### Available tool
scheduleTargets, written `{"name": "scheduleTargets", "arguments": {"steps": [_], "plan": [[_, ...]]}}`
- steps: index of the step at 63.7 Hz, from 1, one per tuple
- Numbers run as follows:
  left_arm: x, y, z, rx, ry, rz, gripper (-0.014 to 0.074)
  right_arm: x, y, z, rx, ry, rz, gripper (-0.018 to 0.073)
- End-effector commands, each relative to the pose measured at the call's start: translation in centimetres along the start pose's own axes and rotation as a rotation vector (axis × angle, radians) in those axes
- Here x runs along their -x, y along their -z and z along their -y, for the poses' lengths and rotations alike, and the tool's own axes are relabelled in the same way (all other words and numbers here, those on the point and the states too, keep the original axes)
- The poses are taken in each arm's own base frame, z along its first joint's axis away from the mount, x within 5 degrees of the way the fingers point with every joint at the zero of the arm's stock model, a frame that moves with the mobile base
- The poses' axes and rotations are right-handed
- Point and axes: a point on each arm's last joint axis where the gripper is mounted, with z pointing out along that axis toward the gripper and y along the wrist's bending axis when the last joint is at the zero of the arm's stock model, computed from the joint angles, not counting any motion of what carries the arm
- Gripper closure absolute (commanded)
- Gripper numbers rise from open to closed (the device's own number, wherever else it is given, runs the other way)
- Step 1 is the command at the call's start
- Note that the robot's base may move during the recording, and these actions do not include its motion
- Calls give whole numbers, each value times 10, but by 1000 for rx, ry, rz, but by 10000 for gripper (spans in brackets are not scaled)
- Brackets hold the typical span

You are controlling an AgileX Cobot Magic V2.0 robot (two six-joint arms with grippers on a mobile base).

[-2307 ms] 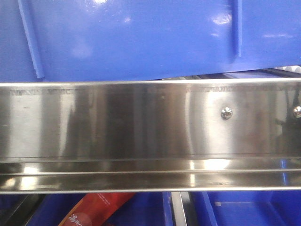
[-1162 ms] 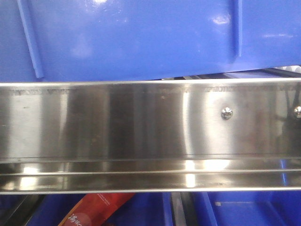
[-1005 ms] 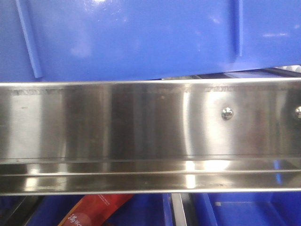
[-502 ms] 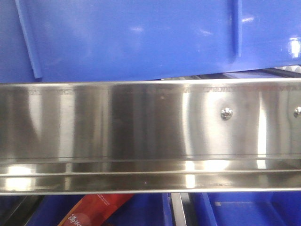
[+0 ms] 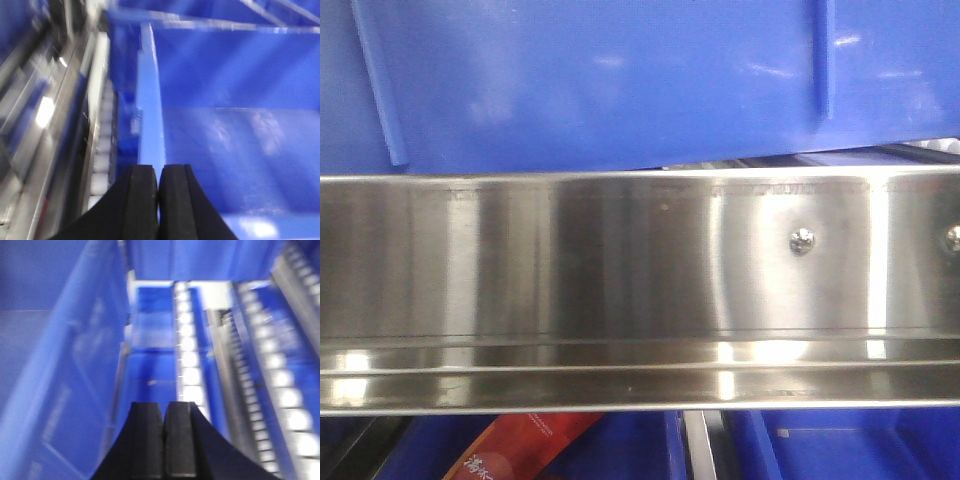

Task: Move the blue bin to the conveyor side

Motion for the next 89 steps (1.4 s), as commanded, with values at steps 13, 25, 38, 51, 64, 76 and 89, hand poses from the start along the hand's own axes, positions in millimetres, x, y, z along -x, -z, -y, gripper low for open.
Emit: {"name": "scheduleTargets", "arguments": {"steps": [13,25,38,51,64,76,89], "plan": [[32,-23,4,-16,-1,-88,596,26,-19,-10,98,28,-80,629],[62,-44,6,-18,-3,-107,596,54,-17,-17,123,46,-30,629],[71,-75,4,-13,2,-160,596,84,-34,-16,91,-13,-43,631],[69,-91,2,-9,6,-197,596,96,-52,-28,25,1,-49,631],[69,-94,2,-8,7,-204,596,105,-78,-52,49,50,-76,631],[68,-94,2,-8,7,-210,596,114,-96,-56,48,51,-80,627],[67,-93,2,-8,7,-222,596,115,-105,-51,-21,81,-87,584]]}}
